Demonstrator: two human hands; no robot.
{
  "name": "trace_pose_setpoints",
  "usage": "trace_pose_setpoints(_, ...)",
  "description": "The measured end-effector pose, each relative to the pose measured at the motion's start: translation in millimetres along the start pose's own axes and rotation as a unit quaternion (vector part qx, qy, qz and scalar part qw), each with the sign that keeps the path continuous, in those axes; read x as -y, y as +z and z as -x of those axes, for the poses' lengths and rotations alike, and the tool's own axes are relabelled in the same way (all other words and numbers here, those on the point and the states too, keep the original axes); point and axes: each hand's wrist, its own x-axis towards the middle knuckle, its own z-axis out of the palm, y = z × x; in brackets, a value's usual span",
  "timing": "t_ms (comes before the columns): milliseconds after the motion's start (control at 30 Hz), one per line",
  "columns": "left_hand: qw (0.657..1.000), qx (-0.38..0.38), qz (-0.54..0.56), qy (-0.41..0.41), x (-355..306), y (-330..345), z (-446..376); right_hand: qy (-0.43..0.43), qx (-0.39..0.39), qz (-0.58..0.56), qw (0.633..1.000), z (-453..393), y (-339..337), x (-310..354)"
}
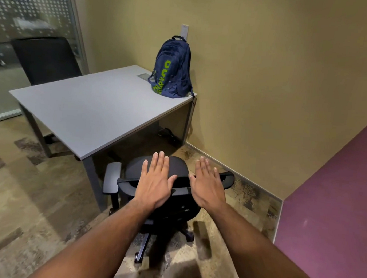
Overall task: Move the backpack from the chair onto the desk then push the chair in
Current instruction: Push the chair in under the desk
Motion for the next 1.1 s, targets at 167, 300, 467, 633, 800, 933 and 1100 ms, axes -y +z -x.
trace_pose_setpoints(167, 1.000, 0.021, 0.006, -0.022, 5, 4, 19, -0.003, 0.013, -0.007, 1.000, 0, 6, 0)
trace_pose_setpoints(300, 0.998, 0.041, 0.024, -0.036, 1, 9, 18, -0.003, 0.026, -0.009, 1.000, -3, 8, -9)
trace_pose_setpoints(467, 0.998, 0.050, 0.011, -0.045, -4, 18, 7, -0.007, 0.027, -0.020, 0.999, -15, 8, -25)
trace_pose_setpoints(633, 0.997, 0.044, -0.009, -0.070, -2, 27, 1, -0.027, 0.050, -0.023, 0.998, -19, 26, -32)
trace_pose_setpoints(800, 0.996, 0.035, -0.020, -0.083, 2, 33, -8, -0.024, 0.017, -0.010, 1.000, -29, 37, -30)
trace_pose_setpoints(933, 0.995, 0.027, -0.017, -0.094, 4, 36, -19, -0.029, 0.005, -0.008, 1.000, -41, 37, -33)
trace_pose_setpoints(1100, 0.995, 0.021, -0.024, -0.099, 10, 37, -37, -0.037, 0.003, -0.009, 0.999, -62, 40, -33)
